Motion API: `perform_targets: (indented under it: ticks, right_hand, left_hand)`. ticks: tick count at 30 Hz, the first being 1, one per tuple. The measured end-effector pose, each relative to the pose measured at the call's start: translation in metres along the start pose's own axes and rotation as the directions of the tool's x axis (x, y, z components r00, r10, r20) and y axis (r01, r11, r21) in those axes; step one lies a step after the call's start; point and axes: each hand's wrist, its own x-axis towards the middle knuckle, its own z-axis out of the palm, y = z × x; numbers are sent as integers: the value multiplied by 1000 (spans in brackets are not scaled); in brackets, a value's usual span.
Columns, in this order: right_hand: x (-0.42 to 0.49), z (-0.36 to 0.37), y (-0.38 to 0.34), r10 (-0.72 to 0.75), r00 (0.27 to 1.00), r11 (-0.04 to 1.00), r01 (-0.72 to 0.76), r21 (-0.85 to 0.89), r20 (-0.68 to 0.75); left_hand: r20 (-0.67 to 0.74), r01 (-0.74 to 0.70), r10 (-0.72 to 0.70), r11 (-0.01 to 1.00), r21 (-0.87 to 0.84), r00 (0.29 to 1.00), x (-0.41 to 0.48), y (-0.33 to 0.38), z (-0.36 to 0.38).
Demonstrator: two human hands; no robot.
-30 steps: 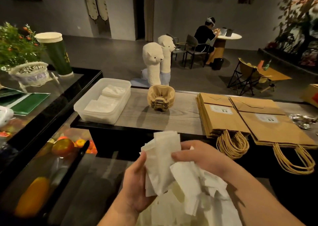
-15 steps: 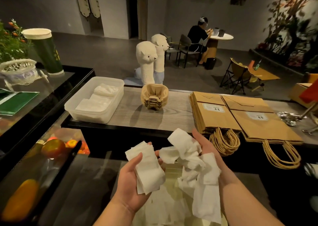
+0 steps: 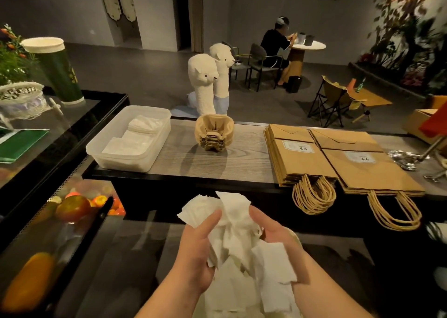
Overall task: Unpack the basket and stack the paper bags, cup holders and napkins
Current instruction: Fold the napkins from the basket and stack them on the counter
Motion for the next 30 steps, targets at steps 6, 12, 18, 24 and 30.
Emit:
perform_targets:
  ticks: [6,12,18,24,30]
  right_hand:
    - [-6,-2,21,-103,993,994,101,-47,-52]
    - [1,-1,24,-188,974,976,170,-136,-130]
    - [9,-10,15,-262,941,964,246,-98,-213]
    - [15,-15,8,-266,942,963,268,-20,-202]
    - [9,-27,12,35,997,979,-48,201,68]
  left_hand:
    - [-241,54,-36,996,69,970,7,-3,2]
    - [-344,71,-30,992,109,938,16,-1,1]
    - [-344,120,-85,989,82,935,19,8,0]
    - [-271,149,-133,988,38,953,19,14,4]
    - [-149,117,-114,993,13,982,15,17,1]
